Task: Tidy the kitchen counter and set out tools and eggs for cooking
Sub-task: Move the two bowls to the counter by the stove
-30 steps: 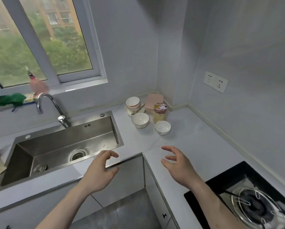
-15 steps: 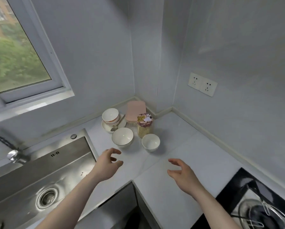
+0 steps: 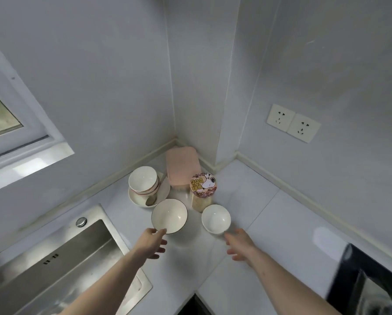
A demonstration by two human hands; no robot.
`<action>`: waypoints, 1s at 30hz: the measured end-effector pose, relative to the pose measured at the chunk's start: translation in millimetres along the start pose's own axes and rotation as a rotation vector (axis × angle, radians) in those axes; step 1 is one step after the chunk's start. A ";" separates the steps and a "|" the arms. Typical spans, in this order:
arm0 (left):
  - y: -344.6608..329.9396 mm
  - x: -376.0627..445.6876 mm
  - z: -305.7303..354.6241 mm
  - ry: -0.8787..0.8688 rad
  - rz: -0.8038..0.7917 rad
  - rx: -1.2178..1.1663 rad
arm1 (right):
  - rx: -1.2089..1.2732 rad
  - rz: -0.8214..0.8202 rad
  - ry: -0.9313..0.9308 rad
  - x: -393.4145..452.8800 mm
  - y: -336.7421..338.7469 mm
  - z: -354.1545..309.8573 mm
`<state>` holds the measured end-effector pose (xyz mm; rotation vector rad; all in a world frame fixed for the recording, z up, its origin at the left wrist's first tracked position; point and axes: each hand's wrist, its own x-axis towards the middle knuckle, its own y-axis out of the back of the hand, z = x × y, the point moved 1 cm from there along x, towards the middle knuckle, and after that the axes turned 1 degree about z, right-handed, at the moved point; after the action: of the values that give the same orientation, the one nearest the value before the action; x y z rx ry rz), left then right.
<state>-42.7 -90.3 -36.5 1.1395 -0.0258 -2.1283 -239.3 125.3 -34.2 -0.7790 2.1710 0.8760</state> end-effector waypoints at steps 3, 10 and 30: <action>0.0 18.3 0.6 0.086 -0.072 -0.123 | -0.011 0.036 -0.029 19.0 -10.6 -11.1; -3.1 42.1 1.9 0.148 -0.119 -0.212 | 0.145 0.061 -0.117 46.2 -33.5 -15.8; -25.3 -38.8 -10.1 -0.089 -0.338 0.196 | 0.488 0.205 -0.143 -62.7 11.9 118.4</action>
<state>-36.0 -45.3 -23.1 1.2296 -0.0898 -2.5204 -168.6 238.7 -48.9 -0.2500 2.2285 0.4445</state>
